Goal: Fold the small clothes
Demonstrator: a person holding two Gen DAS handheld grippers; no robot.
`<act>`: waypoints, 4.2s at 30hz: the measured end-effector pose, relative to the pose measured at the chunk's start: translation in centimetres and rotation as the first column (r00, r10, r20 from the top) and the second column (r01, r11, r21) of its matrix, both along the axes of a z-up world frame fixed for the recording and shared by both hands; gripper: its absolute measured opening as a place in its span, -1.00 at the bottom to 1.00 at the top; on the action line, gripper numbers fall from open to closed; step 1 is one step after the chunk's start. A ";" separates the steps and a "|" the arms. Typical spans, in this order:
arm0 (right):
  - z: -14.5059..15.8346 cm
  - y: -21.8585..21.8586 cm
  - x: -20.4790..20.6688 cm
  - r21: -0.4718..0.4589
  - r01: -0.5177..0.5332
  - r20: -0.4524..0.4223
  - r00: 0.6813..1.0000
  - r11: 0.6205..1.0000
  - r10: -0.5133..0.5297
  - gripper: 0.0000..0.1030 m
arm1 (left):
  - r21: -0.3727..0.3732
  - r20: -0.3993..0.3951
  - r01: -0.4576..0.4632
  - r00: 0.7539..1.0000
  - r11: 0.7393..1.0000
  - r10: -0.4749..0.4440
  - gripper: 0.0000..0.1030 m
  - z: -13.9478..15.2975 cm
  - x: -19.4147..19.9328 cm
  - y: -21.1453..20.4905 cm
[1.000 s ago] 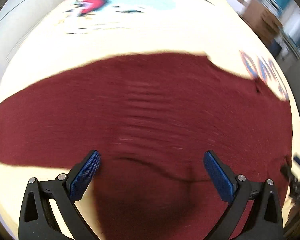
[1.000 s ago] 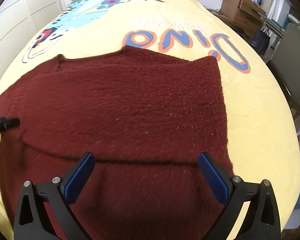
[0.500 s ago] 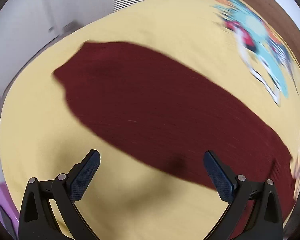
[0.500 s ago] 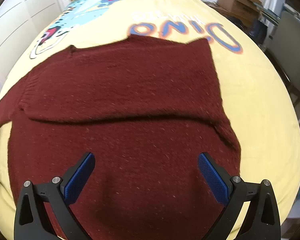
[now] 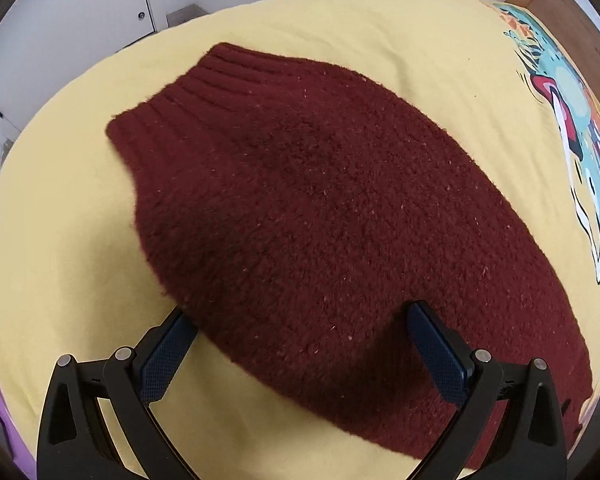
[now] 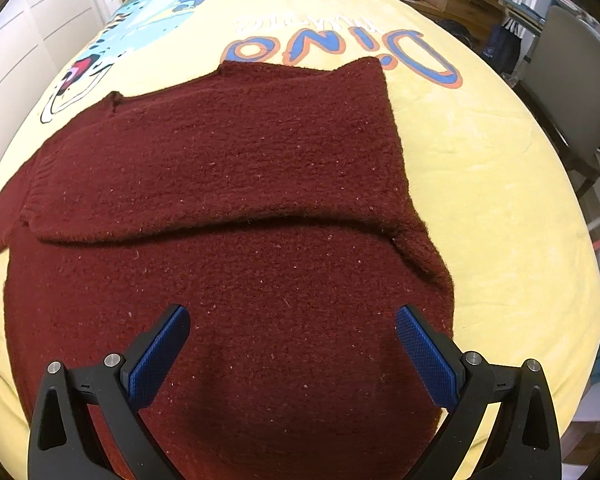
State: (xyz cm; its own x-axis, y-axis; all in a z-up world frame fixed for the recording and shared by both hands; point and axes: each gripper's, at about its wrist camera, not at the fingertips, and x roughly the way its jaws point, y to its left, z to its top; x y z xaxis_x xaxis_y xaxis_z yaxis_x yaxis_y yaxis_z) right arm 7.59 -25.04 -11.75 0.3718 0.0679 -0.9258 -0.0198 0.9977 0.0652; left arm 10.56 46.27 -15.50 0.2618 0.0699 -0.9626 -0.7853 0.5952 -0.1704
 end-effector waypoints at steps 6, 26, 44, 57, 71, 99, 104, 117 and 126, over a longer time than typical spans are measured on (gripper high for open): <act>0.4 -0.2 0.2 -0.017 -0.015 0.000 1.000 1.000 0.015 0.99 | 0.004 0.019 0.067 0.998 0.998 -0.067 -0.13 0.7 0.6 -0.2; 3.4 -1.0 4.1 0.002 0.007 0.074 0.997 1.000 -0.008 0.99 | 0.131 0.209 0.540 0.805 0.831 -0.556 -0.75 13.2 2.9 -21.5; 5.4 -5.0 5.3 -0.005 0.065 0.078 0.995 0.998 -0.064 0.99 | 0.135 0.202 0.825 0.520 0.549 -0.830 -0.75 10.6 7.4 -47.9; 2.1 -5.1 3.7 0.018 0.055 0.006 0.998 0.998 -0.055 0.99 | 0.122 0.023 0.843 0.526 0.524 -0.850 -0.73 1.4 6.1 -51.1; 1.5 -5.3 1.9 0.032 0.059 0.001 0.998 0.998 -0.059 0.99 | 0.124 0.016 0.855 0.506 0.504 -0.862 0.65 2.3 5.4 -50.5; 0.1 1.0 1.6 0.001 -0.063 -0.033 0.997 0.998 0.063 0.99 | 0.185 -0.059 0.743 0.661 0.643 -0.748 0.90 -0.3 1.9 -32.2; 0.4 3.9 3.1 -0.022 -0.110 -0.026 0.994 0.994 0.109 0.99 | 0.177 -0.051 0.759 0.643 0.627 -0.764 0.49 -1.3 3.1 -32.8; 3.4 14.5 8.2 -0.010 -0.275 0.058 0.960 0.962 0.275 0.99 | 0.149 0.007 0.807 0.577 0.571 -0.817 -0.65 -0.6 4.6 -35.6; 2.9 24.4 10.5 -0.116 -0.503 0.037 0.860 0.857 0.510 0.99 | 0.111 0.012 0.809 0.580 0.578 -0.814 -0.72 -0.5 5.2 -35.7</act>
